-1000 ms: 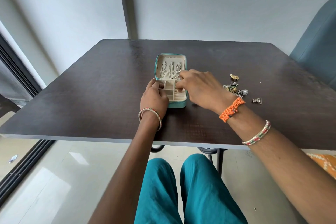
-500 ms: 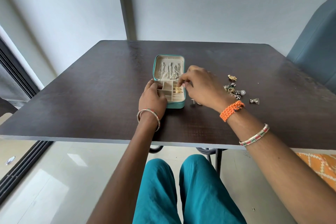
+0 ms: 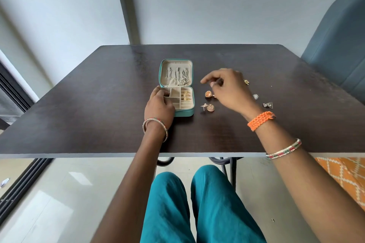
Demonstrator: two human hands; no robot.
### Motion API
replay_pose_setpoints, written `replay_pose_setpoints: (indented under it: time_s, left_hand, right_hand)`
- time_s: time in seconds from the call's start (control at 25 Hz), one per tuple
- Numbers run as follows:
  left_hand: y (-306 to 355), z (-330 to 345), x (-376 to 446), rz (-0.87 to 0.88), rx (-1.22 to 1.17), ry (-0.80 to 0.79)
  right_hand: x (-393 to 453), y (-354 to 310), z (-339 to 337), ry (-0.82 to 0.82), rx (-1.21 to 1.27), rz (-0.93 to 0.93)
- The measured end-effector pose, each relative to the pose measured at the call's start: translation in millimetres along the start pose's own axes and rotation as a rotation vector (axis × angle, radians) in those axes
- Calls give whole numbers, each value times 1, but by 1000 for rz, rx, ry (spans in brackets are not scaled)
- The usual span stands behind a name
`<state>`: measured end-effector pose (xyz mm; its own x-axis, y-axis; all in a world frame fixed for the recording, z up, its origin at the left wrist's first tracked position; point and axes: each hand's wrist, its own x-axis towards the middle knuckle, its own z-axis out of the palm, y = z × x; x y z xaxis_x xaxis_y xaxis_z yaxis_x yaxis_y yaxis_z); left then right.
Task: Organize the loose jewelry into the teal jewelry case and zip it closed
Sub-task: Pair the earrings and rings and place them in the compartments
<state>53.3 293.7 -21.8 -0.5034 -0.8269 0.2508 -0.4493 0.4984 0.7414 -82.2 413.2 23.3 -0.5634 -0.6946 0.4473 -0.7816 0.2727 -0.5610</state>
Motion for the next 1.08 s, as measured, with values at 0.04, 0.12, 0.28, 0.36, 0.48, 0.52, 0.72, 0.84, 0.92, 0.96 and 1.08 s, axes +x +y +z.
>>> replay_pose_setpoints:
  time_s: [0.04, 0.12, 0.28, 0.36, 0.48, 0.52, 0.72, 0.84, 0.92, 0.96, 1.08]
  left_hand:
    - [-1, 0, 0, -1, -1, -1]
    - [-2, 1, 1, 6, -2, 0]
    - [-4, 3, 2, 3, -13, 13]
    - [-4, 3, 3, 1, -10, 16]
    - [-4, 3, 3, 1, -8, 15]
    - [-3, 2, 2, -2, -10, 13]
    - [-4, 2, 2, 1, -12, 11]
    - [-4, 2, 3, -3, -6, 5]
    - [-4, 2, 2, -4, -8, 2]
    - [-4, 2, 2, -2, -9, 5]
    - [-4, 2, 2, -4, -4, 6]
  right_hand:
    - [-1, 8, -7, 28, 1, 39]
    - [-3, 27, -24, 85, -1, 145]
    - [-6, 62, -46, 17, -77, 286]
    - [-8, 66, -41, -76, -161, 293]
    - [-10, 59, -28, -66, -302, 248]
    - [-10, 58, -26, -53, -344, 233]
    - [-8, 63, -25, -94, -464, 211]
    - [-5, 63, -25, -125, -552, 168]
    - [-4, 62, -24, -114, -595, 120]
    - [-4, 59, -23, -91, -565, 91]
    - [-3, 42, -17, -10, -138, 93]
